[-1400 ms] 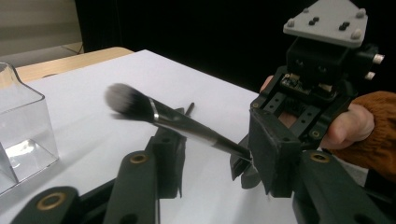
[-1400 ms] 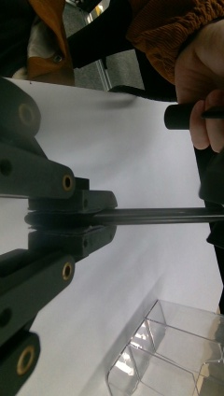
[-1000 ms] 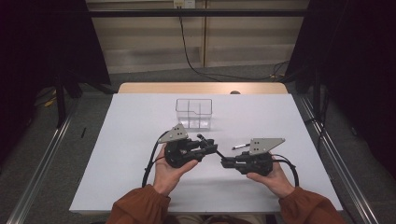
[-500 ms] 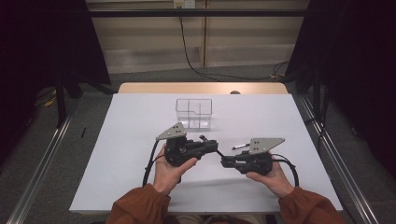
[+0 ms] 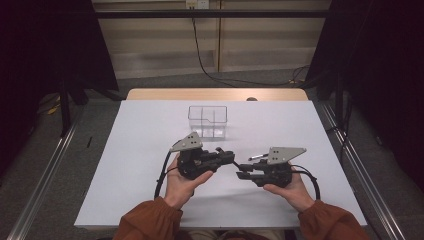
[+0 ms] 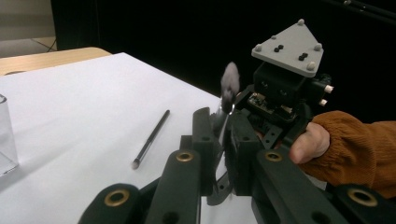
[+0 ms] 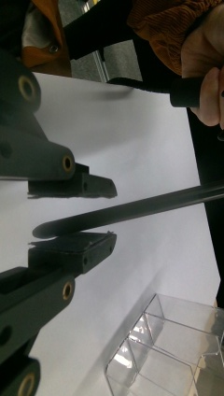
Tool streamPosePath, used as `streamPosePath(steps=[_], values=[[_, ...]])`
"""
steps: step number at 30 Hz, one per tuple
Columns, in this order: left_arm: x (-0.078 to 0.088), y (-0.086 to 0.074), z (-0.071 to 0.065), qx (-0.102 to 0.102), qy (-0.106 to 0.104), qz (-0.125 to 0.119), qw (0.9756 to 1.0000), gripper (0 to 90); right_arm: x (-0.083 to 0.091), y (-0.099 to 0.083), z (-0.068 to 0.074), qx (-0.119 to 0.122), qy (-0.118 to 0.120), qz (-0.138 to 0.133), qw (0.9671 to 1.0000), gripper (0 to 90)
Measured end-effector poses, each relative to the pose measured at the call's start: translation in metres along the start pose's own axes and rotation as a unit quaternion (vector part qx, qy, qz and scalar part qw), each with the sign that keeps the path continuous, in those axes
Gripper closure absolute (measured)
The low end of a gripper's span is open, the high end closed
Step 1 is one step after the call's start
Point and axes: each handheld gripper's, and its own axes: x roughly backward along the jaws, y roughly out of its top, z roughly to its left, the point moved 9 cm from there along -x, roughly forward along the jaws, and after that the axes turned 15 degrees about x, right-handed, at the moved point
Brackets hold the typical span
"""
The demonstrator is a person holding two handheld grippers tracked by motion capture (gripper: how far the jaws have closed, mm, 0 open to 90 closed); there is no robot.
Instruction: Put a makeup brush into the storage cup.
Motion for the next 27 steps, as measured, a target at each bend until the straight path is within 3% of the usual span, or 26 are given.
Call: streamPosePath(steps=[8, 14, 21, 27], values=[[0.0, -0.001, 0.001, -0.002, 0.002, 0.007, 1.0, 83.9, 0.002, 0.001, -0.002, -0.009, -0.004, -0.006, 0.9999, 59.2], [0.002, 0.0, 0.002, -0.006, 0.007, 0.012, 0.9999, 83.9, 0.004, 0.002, -0.005, -0.021, -0.017, -0.01, 0.9996, 34.2], [0.004, 0.001, 0.003, -0.011, 0.013, 0.014, 0.9998, 83.9, 0.006, 0.004, -0.009, -0.025, -0.032, -0.016, 0.999, 22.5], [0.005, 0.001, 0.004, -0.012, 0.022, 0.017, 0.9995, 83.9, 0.008, 0.005, -0.012, -0.045, -0.04, -0.02, 0.998, 8.3]])
